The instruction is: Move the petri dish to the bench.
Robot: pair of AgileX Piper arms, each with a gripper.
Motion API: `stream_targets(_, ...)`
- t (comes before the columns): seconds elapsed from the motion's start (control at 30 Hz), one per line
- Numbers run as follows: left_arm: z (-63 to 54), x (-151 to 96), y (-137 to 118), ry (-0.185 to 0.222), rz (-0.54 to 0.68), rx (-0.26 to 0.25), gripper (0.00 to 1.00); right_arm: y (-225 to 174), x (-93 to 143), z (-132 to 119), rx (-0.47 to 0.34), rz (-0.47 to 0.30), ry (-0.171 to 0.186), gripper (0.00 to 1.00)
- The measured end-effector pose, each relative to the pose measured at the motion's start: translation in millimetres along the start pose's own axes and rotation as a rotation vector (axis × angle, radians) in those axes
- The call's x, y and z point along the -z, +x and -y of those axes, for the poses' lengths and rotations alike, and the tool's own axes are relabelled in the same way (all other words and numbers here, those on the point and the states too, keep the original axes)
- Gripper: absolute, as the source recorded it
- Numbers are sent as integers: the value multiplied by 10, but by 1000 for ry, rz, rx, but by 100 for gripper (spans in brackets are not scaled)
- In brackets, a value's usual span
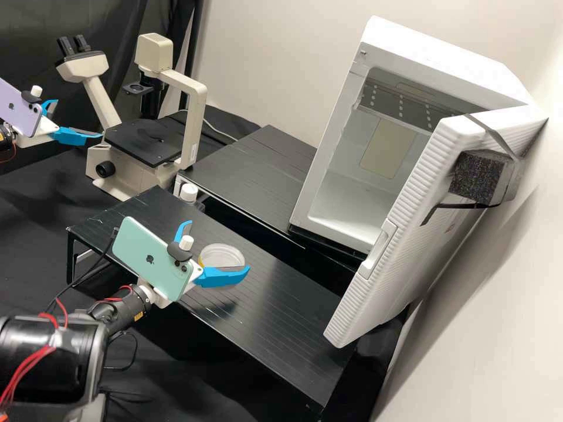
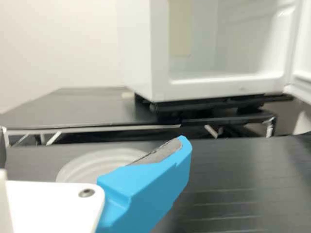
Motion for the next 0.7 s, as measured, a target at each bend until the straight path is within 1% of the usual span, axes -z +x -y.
stream_targets(0.1, 0, 0, 0, 0, 0, 0, 100, -104, 40, -129, -38, -4, -2, 100)
stream_targets(0.13, 0, 0, 0, 0, 0, 0, 100, -141, 50, -189, -55, -10, 8, 100)
stream_targets(0.17, 0, 0, 0, 0, 0, 0, 100, -174, 59, -233, -64, -18, -3, 100)
stream_targets(0.3, 0, 0, 0, 0, 0, 0, 100, -309, 58, -465, -131, -55, 21, 100)
stream_targets(0.33, 0, 0, 0, 0, 0, 0, 100, -328, 61, -491, -136, -67, 18, 100)
stream_targets(0.37, 0, 0, 0, 0, 0, 0, 100, -346, 63, -519, -142, -80, 25, 100)
stream_targets(0.47, 0, 0, 0, 0, 0, 0, 100, -369, 53, -557, -152, -86, 61, 100)
stream_targets(0.6, 0, 0, 0, 0, 0, 0, 100, -389, 43, -548, -114, -89, 132, 100)
stream_targets(0.7, 0, 0, 0, 0, 0, 0, 100, -389, 46, -541, -106, -92, 157, 100)
